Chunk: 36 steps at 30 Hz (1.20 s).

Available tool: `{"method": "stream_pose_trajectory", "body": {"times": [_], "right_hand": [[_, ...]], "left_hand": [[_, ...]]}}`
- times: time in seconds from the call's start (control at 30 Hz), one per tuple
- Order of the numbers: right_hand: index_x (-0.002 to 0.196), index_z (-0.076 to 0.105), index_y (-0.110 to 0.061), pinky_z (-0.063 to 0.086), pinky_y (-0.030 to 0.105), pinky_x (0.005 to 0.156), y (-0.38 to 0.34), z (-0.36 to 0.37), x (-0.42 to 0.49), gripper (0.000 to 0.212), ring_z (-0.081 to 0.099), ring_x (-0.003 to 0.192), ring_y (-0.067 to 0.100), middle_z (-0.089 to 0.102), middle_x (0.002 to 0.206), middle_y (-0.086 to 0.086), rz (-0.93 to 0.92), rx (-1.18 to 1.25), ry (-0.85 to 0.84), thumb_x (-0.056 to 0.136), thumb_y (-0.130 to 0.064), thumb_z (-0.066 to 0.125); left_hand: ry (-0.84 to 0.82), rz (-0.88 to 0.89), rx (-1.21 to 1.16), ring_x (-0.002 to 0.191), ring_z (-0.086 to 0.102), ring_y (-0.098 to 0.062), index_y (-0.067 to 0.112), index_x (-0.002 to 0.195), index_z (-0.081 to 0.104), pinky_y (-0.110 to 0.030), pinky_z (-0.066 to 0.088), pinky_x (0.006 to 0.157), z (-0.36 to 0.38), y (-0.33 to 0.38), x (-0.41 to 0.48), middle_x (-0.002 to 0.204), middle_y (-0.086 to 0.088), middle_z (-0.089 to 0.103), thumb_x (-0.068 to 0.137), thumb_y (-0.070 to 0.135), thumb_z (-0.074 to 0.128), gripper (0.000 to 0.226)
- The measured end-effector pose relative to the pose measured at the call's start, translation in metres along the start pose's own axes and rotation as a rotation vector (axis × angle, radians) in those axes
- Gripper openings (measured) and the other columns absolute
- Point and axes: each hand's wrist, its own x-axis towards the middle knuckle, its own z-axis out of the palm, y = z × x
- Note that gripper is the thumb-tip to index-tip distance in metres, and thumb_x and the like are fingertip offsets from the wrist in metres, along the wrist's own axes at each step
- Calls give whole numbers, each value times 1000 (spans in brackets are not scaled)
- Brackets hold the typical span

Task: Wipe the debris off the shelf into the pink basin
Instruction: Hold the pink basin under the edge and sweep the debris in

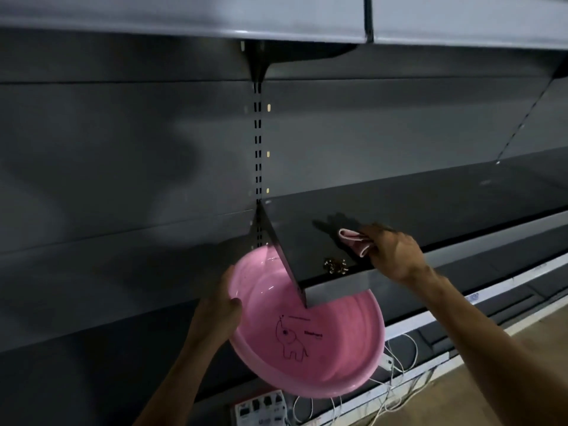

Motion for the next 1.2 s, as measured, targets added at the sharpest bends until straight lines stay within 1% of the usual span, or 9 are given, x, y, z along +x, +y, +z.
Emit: {"method": "stream_pose_trajectory", "body": {"times": [0.27, 0.37, 0.47, 0.63, 0.77, 0.87, 0.93, 1.03, 1.2], "right_hand": [[104, 66, -21, 46, 35, 70, -32, 26, -12, 23, 65, 92, 36, 71, 101, 6, 41, 76, 157, 84, -31, 60], [113, 67, -26, 49, 37, 72, -51, 25, -17, 47, 66, 92, 38, 72, 103, 9, 32, 108, 157, 80, -51, 45], [117, 66, -31, 50, 35, 73, -70, 31, -23, 60, 66, 95, 36, 73, 105, 6, 18, 157, 197, 77, -65, 35], [107, 66, -25, 52, 36, 70, -99, 46, -27, 36, 68, 87, 32, 72, 99, 2, -4, 100, 163, 84, -45, 47], [92, 65, -23, 49, 32, 61, -131, 51, -40, 17, 67, 74, 27, 67, 89, 0, -159, 94, 152, 83, -31, 53], [94, 66, -26, 50, 31, 61, -154, 59, -49, 18, 62, 76, 19, 61, 87, -5, -313, 75, 130, 86, -23, 50], [101, 66, -26, 50, 32, 66, -161, 64, -54, 25, 56, 77, 16, 58, 87, -6, -383, 93, 117, 89, -22, 44], [100, 65, -26, 51, 29, 67, -157, 49, -52, 20, 55, 75, 13, 58, 90, -6, -378, 209, 128, 90, -21, 49], [97, 67, -12, 40, 23, 64, -101, 5, -26, 28, 63, 74, 25, 59, 87, 0, -156, 413, 216, 84, -34, 54]], "left_hand": [[-13, -8, -12, 70, 66, -15, 36, 141, 40, -24, 48, 48, -1, -2, -7, 96, 8, 63, 89, 1, 45, 63], [-26, -4, -35, 70, 68, -13, 39, 137, 44, -34, 57, 54, -5, -7, -8, 95, 8, 65, 89, 2, 46, 61], [-33, -2, -43, 70, 67, -10, 42, 135, 45, -27, 49, 51, -12, -9, -11, 97, 11, 65, 88, 4, 45, 60], [-43, -10, -22, 79, 67, -15, 47, 134, 42, -41, 59, 66, -24, -13, -12, 102, 8, 65, 86, 8, 45, 62], [-51, -1, -18, 83, 66, -21, 34, 144, 36, -44, 59, 70, -30, -10, -16, 91, 17, 55, 91, 4, 46, 62], [-51, -12, -12, 81, 66, -23, 37, 148, 29, -50, 58, 71, -34, -10, -15, 102, 17, 55, 92, 5, 46, 67], [-42, -22, -9, 81, 63, -13, 37, 149, 28, -47, 58, 76, -36, -10, -16, 110, 16, 49, 91, 4, 46, 69], [-40, -10, -22, 82, 66, -17, 35, 148, 31, -42, 59, 70, -36, -9, -20, 101, 16, 51, 92, 3, 46, 67], [-44, -5, -48, 74, 56, 0, 31, 146, 35, -21, 47, 56, -28, -2, -22, 93, 19, 52, 92, 1, 46, 63]]}}
